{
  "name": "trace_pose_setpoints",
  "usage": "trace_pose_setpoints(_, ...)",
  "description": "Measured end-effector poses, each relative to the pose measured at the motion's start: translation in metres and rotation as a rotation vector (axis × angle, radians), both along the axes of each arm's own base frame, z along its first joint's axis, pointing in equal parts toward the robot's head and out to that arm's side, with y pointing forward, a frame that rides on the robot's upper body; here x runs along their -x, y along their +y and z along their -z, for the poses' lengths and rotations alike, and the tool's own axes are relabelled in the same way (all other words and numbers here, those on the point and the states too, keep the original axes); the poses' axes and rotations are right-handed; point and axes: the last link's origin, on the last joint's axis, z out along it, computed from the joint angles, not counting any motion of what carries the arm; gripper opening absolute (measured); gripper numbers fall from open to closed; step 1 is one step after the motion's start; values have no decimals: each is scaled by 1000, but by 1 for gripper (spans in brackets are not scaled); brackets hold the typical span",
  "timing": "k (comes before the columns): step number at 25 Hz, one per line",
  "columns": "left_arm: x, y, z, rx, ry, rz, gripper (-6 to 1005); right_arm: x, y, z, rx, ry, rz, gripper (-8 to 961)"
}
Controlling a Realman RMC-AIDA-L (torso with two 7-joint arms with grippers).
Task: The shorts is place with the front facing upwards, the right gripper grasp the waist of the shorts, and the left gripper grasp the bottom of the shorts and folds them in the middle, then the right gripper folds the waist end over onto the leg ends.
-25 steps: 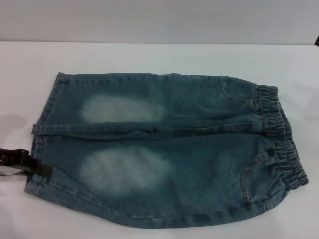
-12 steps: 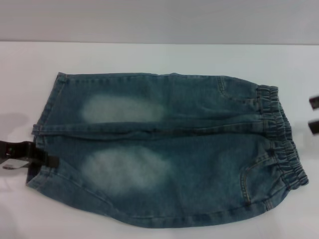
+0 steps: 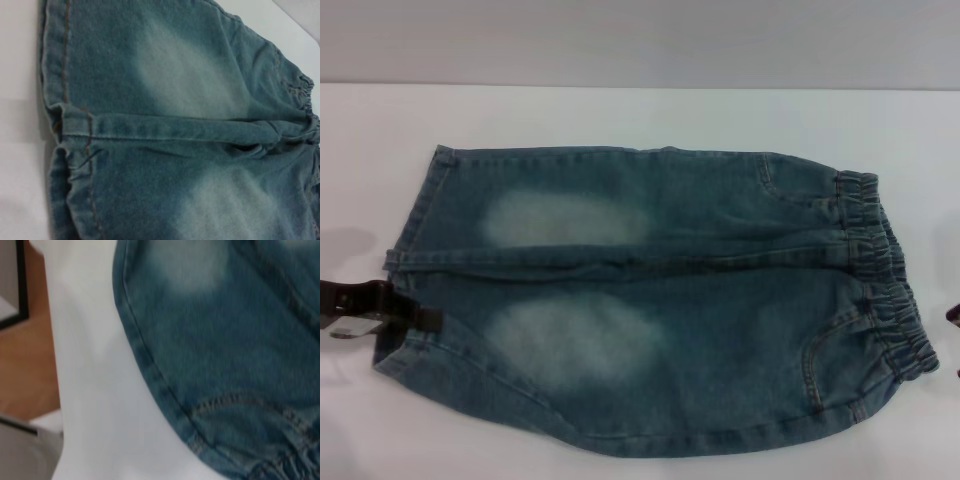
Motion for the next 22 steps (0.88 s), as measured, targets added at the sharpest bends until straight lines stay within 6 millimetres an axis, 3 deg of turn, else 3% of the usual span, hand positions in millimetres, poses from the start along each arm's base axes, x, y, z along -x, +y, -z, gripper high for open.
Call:
trace_pose_setpoints(9, -1, 0, 2, -4, -9, 1, 14, -8, 3, 19, 33, -172, -3, 643)
trace_pose_setpoints(22, 1, -5, 5, -18, -32, -19, 14, -16, 7, 40, 2, -246, -34, 629)
